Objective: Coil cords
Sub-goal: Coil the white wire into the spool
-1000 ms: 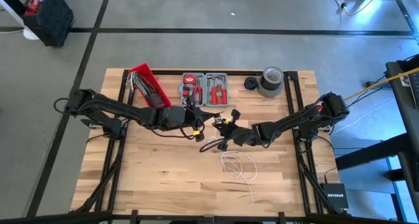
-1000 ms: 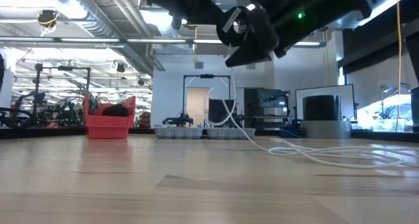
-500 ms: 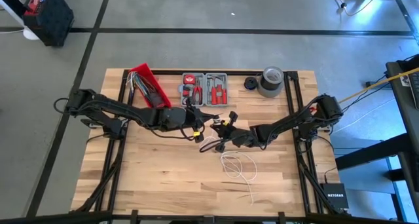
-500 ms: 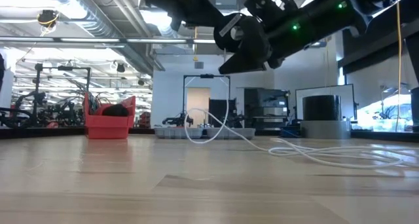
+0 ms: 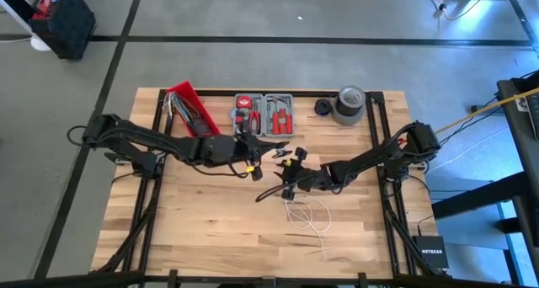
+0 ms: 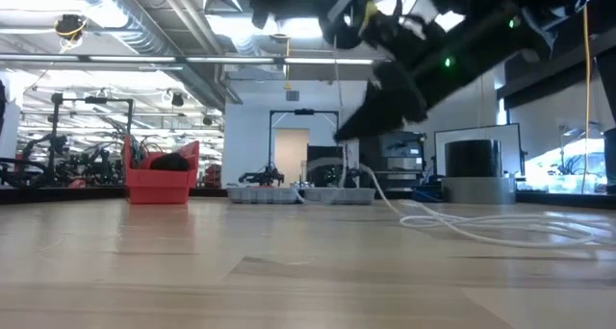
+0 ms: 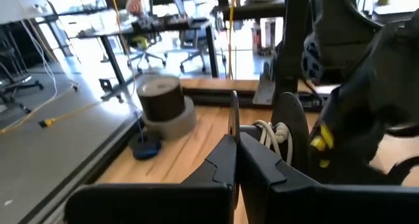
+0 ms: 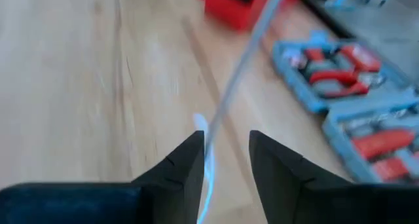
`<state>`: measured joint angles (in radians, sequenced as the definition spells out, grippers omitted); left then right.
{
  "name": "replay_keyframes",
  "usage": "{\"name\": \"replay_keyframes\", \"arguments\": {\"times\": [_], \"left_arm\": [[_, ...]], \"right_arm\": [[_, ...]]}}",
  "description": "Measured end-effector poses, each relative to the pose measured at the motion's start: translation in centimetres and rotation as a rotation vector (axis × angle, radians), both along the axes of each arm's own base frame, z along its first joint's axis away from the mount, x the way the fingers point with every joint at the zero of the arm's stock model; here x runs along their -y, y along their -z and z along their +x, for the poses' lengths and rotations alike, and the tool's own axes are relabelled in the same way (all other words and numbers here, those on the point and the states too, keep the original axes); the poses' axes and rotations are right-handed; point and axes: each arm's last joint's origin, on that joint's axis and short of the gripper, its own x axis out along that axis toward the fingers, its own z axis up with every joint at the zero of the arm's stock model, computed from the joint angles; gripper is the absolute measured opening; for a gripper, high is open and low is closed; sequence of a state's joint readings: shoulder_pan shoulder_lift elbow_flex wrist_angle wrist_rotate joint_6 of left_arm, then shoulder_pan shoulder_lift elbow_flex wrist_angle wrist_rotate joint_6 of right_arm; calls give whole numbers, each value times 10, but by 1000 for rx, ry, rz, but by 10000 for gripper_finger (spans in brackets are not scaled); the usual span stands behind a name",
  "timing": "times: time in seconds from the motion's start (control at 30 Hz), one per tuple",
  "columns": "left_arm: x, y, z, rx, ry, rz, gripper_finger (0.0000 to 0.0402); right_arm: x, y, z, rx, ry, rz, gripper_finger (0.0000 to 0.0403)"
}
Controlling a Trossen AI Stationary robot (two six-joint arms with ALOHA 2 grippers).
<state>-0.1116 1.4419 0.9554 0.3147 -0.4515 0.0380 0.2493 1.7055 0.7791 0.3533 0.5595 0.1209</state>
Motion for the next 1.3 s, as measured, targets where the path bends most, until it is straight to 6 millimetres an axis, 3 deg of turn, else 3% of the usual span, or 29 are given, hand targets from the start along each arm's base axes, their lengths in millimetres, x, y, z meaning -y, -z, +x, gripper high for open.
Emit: {"name": "replay_keyframes", "arguments": {"times": [0.53,0.73,0.93,1.3], "left_arm": [[0,4,0,-25,2,6,0],[2,5,0,-29,9,11,0],[10,3,-3,-39,39,43,0],[11,2,-13,-124,54,58,0]], "right_arm": [[-1,0,5,43,-16,-4,67],[0,6,3,-18,2,-50,11],[-2,1,-7,-78,63,-134,14],[1,-41,-45,-128,191,-213,6]]}}
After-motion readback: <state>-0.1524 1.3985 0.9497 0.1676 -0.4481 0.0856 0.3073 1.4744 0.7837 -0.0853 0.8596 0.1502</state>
